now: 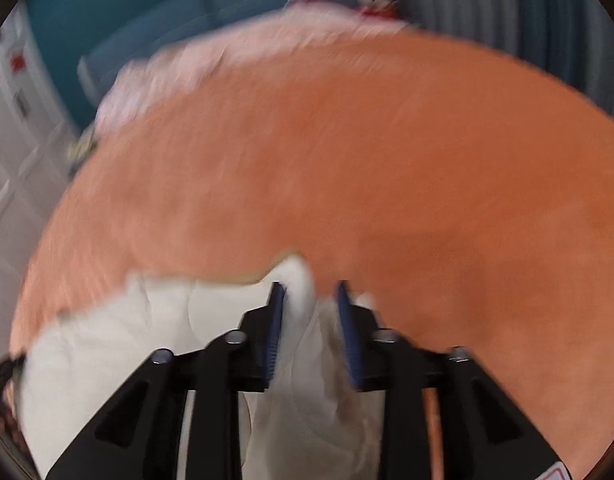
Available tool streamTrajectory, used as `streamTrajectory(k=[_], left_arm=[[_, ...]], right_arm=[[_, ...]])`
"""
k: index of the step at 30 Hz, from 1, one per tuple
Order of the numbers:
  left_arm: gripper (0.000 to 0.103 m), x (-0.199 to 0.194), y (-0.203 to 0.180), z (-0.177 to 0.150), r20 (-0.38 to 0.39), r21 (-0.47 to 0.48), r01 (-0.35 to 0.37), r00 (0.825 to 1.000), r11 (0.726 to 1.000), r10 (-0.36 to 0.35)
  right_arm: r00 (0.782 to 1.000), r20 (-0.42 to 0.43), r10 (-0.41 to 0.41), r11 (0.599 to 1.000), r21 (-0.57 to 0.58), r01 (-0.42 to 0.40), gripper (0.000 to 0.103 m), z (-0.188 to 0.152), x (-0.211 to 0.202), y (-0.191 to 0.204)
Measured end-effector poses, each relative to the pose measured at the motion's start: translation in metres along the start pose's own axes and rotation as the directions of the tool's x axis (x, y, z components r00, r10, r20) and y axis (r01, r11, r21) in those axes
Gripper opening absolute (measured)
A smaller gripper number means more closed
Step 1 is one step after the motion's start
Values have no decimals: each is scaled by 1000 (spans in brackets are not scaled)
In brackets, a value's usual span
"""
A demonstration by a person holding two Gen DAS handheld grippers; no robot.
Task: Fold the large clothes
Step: 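Grasp the jacket hem edge with both tools side by side, then lift the hem with both tools and fold it over the jacket body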
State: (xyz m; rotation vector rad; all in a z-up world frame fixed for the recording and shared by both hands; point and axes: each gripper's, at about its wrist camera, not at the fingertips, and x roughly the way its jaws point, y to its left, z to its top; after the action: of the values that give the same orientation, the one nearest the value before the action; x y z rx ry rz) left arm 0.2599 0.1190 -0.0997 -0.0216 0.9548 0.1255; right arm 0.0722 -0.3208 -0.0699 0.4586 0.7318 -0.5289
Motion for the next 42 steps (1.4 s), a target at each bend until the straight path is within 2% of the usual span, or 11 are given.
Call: streamTrajectory(k=[2, 3, 5, 7, 8, 9, 13, 16, 21, 28, 42], left_arm=[[53, -35, 4, 11, 42, 1, 14, 999, 1000, -14], [52, -47, -1, 16, 49, 7, 45, 998, 999, -45], [52, -65, -20, 19, 52, 32, 123, 991, 992, -125], [50, -71, -56, 16, 2, 90, 227, 974, 970, -228], [42, -69, -74, 11, -36, 105, 285, 959, 953, -282], [34, -66, -86, 7, -61, 113, 312, 950, 944, -307], [15, -38, -135, -20, -169, 157, 356, 929, 921, -330], [10, -20, -150, -35, -189, 178, 339, 933, 924, -306], [10, 4, -149, -45, -183, 165, 332, 936, 929, -302], [9, 6, -164, -57, -98, 246, 268, 963, 931, -251], [8, 5, -175, -66, -36, 294, 203, 979, 934, -201]], right_arm=[[998, 65, 1, 1000, -15, 0, 32, 10, -27, 8], [997, 63, 47, 998, -46, -45, 32, 14, -37, 22], [989, 4, 146, 983, -117, -144, 31, 12, -40, 56], [969, -99, 225, 948, -206, -242, 19, 0, -33, 100], [957, -138, 254, 929, -239, -281, 14, -8, -29, 119], [945, -179, 274, 909, -273, -315, 2, -18, -23, 139], [924, -279, 260, 882, -320, -345, 0, -45, 7, 175], [923, -316, 219, 890, -322, -322, 0, -62, 30, 178], [912, -341, 226, 905, -274, -326, 0, -73, 54, 166], [922, -318, 222, 901, -294, -318, 0, -81, 61, 169], [932, -286, 223, 902, -302, -309, 0, -86, 66, 172]])
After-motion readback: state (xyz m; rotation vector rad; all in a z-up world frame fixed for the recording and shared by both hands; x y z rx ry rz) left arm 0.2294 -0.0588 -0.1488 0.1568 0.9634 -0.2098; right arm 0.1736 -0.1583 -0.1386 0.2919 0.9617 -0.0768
